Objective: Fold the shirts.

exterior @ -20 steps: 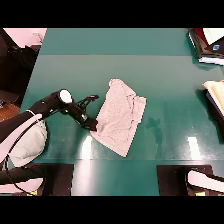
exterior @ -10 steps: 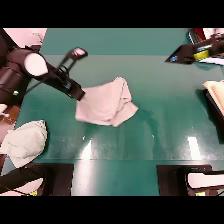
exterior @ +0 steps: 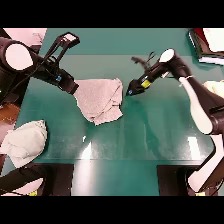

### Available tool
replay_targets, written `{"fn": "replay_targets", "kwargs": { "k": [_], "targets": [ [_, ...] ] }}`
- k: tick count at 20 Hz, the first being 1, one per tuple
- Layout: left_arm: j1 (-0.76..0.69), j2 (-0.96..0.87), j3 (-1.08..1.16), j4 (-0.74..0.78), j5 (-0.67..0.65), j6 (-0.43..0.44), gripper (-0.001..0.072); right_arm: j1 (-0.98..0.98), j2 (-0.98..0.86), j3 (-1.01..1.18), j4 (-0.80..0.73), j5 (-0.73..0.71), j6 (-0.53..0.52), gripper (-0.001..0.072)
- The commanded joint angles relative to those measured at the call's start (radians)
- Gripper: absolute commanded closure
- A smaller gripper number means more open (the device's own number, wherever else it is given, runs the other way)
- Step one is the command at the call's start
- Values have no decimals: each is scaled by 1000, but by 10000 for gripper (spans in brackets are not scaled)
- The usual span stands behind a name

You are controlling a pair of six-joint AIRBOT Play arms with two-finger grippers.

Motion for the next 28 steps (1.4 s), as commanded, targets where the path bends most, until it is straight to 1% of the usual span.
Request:
{"fn": "replay_targets", "kwargs": {
  "k": [1,3,5,6,10,13,14,15,16,17,19,20,22,24,26,28],
  "targets": [
    [-1,1,3,5,-2,0,685,80,-37,0,-23,8,47,318],
    [-1,1,3,5,-2,-1,684,105,-37,-1,-98,11,90,321],
    [-1,1,3,5,-2,0,684,123,-37,-1,-141,-10,94,327],
    [-1,1,3,5,-2,-1,684,123,-37,-1,-138,-43,95,326],
    [-1,1,3,2,-3,-1,685,112,-37,-1,-121,-183,164,327],
    [-1,1,3,1,1,-1,684,115,-37,-1,-124,-241,166,331],
    [-1,1,3,1,2,-1,684,121,-39,-1,-124,-254,166,343],
    [-1,1,3,1,2,-1,684,126,-43,-1,-125,-264,166,418],
    [-1,1,3,1,2,-1,684,127,-48,-1,-126,-266,164,527],
    [-1,1,3,1,2,-1,685,129,-52,-1,-129,-269,160,704],
    [-1,2,3,2,-4,-6,684,125,-45,-1,-138,-282,159,702],
    [0,2,5,6,-2,-23,684,117,-26,-1,-159,-283,160,702],
    [0,4,50,36,-21,-26,685,88,53,-1,-235,-277,159,702],
    [0,9,165,65,-39,-26,685,40,177,0,-320,-264,158,702],
    [-1,24,308,64,-40,-26,684,-25,341,7,-386,-259,157,702],
    [-1,34,451,46,-41,-27,684,-89,478,51,-405,-256,153,702]
  ]
}}
